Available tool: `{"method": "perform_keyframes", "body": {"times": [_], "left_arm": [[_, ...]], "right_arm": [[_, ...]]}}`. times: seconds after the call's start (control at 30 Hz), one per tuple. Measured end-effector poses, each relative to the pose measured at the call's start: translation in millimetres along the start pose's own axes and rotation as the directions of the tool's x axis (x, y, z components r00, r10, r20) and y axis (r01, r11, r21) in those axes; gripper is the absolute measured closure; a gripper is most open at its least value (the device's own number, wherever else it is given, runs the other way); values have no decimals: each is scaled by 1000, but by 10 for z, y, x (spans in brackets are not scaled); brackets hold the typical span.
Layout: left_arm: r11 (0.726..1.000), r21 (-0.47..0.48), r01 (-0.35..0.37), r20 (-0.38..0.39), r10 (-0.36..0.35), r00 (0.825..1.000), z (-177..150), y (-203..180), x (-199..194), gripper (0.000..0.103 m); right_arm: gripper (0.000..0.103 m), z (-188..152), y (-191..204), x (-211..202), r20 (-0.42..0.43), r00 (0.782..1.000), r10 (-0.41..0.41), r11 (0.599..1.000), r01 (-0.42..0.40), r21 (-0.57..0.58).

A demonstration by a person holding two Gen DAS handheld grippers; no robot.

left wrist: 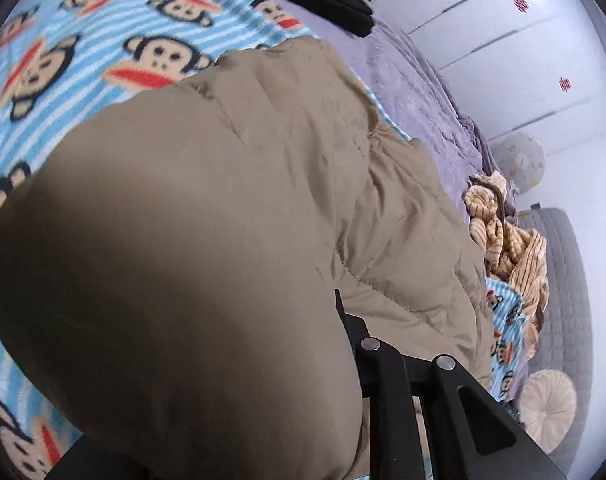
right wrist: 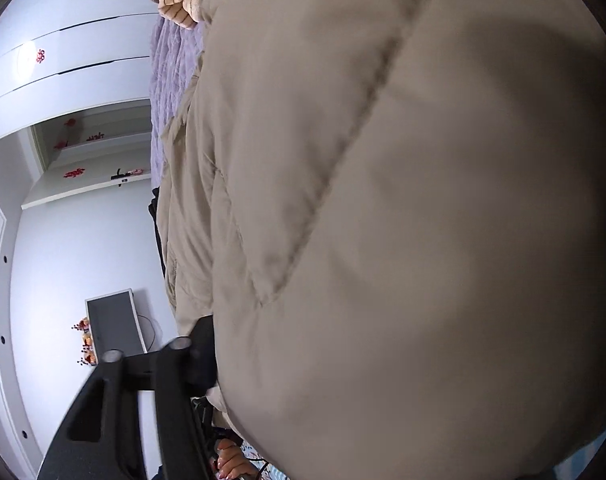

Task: Fold large clothes
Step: 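Grasp the folded jacket's side edge with both grippers, then fold the held side over the jacket with both grippers and release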

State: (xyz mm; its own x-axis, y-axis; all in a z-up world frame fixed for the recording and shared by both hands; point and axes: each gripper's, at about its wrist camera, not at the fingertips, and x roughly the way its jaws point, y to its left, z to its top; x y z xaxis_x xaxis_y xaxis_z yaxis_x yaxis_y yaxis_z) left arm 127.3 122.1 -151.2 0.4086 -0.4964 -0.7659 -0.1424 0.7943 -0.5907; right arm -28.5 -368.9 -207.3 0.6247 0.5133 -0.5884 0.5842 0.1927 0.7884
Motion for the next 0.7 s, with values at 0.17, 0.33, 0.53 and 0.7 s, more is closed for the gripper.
{"method": "perform_keyframes", "body": {"times": [0.17,0.33,0.53,0.7], "left_arm": [[981,191,-29,34,23,999,-130,-249,-353,84],[975,220,18,-1,-18,1000,-244,-204,-597,84],[964,263,33,-74,-14,997,-637,36,-866,84],[970,244,14,-111,13,994,-1049,277,-1131,84]], "right_arm": [[74,-111,137,-149,31,1000,-1,999,3,-48],[76,-300,200,-350,45,999,5,996,-1,-88],[76,-673,106,-550,56,998,-23,996,28,-90],[76,-993,-72,-712,16,998,-54,995,55,-78]]}}
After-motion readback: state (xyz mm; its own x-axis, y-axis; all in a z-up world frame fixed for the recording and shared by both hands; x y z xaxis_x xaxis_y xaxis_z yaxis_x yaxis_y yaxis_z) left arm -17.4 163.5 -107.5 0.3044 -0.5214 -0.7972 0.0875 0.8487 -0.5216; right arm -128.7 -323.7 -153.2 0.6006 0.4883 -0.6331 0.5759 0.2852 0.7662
